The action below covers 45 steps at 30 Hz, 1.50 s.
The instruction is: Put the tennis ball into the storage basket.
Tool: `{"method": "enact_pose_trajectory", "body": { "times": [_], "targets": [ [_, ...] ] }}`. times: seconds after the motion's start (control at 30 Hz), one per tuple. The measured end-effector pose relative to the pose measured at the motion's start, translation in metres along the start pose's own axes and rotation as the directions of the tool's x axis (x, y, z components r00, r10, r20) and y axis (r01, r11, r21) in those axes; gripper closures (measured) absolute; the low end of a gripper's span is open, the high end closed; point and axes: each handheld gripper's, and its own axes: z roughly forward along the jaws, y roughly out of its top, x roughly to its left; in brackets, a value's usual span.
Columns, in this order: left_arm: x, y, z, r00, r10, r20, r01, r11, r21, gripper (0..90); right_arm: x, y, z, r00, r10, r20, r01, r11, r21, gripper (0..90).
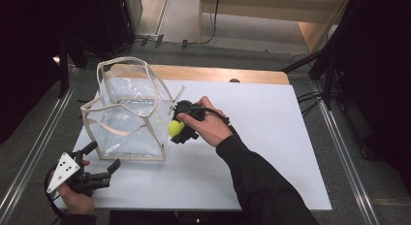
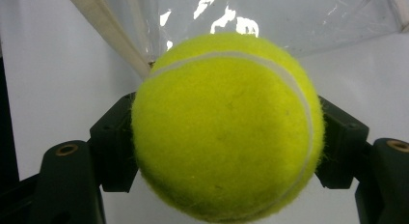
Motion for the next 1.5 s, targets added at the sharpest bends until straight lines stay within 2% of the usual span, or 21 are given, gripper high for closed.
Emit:
{"method": "enact_pose_trajectory", "body": {
  "times": [0.17, 0.43, 0.97, 1.5],
  "targets": [
    [0.000, 0.000, 0.000, 1.0000, 0.002, 0.000, -0.002, 1.0000, 0.002, 1.3, 0.000, 0.002, -0.005, 0.9998, 0.014, -0.014, -0.014, 1.000, 0.000, 23.3],
    [0.000, 0.000, 0.000, 1.0000, 0.003, -0.001, -0.003, 1.0000, 0.003, 1.3, -0.001, 0.007, -0.014, 0.9996, 0.005, -0.028, -0.005, 1.000, 0.002, 23.3],
    [0.000, 0.000, 0.000, 1.0000, 0.003, 0.000, -0.003, 1.0000, 0.004, 1.3, -0.001, 0.021, -0.032, 0.9995, -0.010, -0.029, 0.010, 1.000, 0.000, 23.3],
    [0.000, 0.000, 0.000, 1.0000, 0.004, 0.002, -0.004, 1.0000, 0.004, 1.3, -0.004, 0.033, -0.052, 0.9994, -0.024, -0.023, 0.024, 0.999, -0.024, 23.3]
  ]
}}
